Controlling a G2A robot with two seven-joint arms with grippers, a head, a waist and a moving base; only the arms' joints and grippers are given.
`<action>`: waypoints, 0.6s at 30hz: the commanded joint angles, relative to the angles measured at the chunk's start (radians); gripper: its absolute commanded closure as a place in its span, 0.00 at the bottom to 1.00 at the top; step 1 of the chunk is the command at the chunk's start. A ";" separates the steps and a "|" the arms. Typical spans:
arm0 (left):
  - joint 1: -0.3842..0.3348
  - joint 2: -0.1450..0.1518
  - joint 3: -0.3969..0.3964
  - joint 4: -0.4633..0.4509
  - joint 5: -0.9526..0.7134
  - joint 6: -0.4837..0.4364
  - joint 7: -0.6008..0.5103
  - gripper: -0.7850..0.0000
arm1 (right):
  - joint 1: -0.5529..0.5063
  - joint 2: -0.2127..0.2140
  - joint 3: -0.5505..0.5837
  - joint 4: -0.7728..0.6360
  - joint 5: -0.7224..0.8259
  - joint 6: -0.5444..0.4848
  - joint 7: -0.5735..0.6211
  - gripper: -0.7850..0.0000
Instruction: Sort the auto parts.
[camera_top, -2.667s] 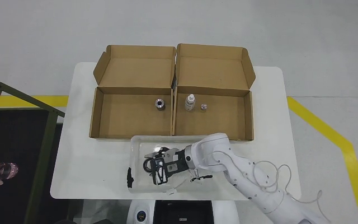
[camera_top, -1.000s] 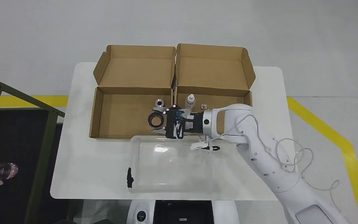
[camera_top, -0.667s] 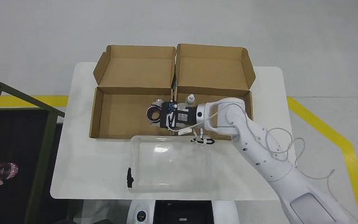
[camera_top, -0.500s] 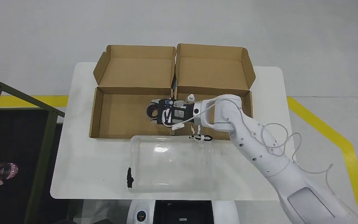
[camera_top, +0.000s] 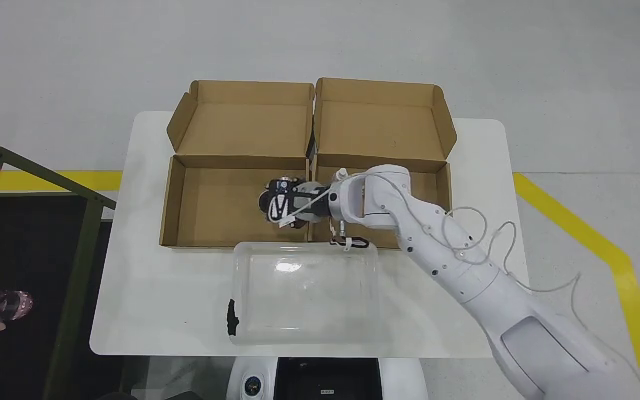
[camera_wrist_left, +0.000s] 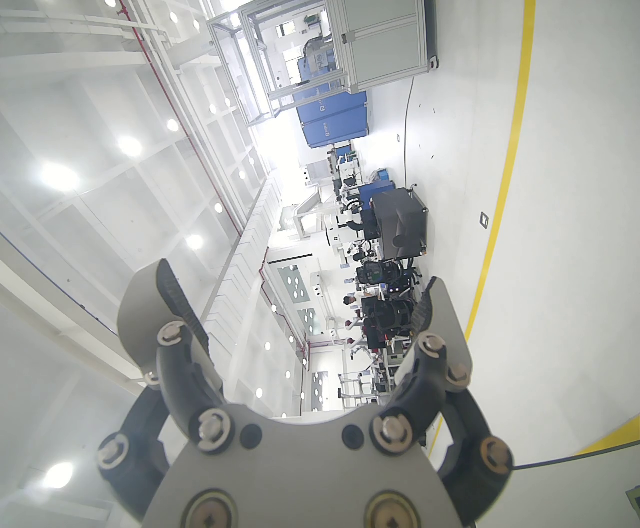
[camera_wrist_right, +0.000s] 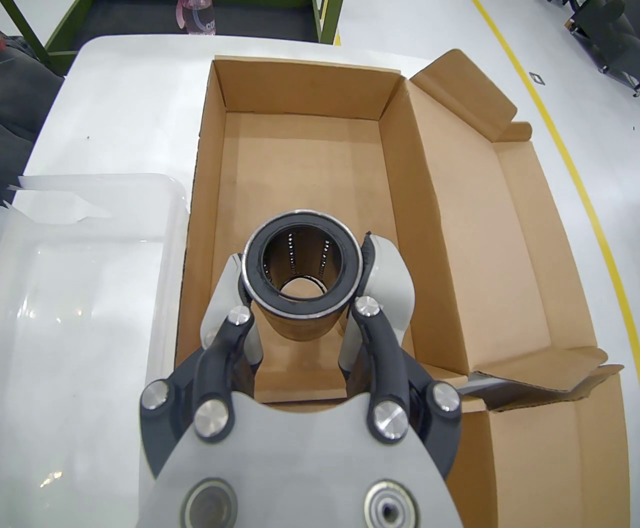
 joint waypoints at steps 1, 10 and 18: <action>0.000 0.000 0.000 0.000 0.000 0.000 0.000 0.00 | 0.006 -0.006 -0.009 0.016 -0.002 0.003 0.000 1.00; 0.000 0.000 0.000 0.000 0.000 0.000 0.000 0.00 | 0.032 -0.035 -0.052 0.087 -0.015 0.009 0.013 1.00; 0.000 0.000 0.000 0.000 0.000 0.000 0.000 0.00 | 0.049 -0.060 -0.083 0.149 -0.021 0.007 0.016 0.99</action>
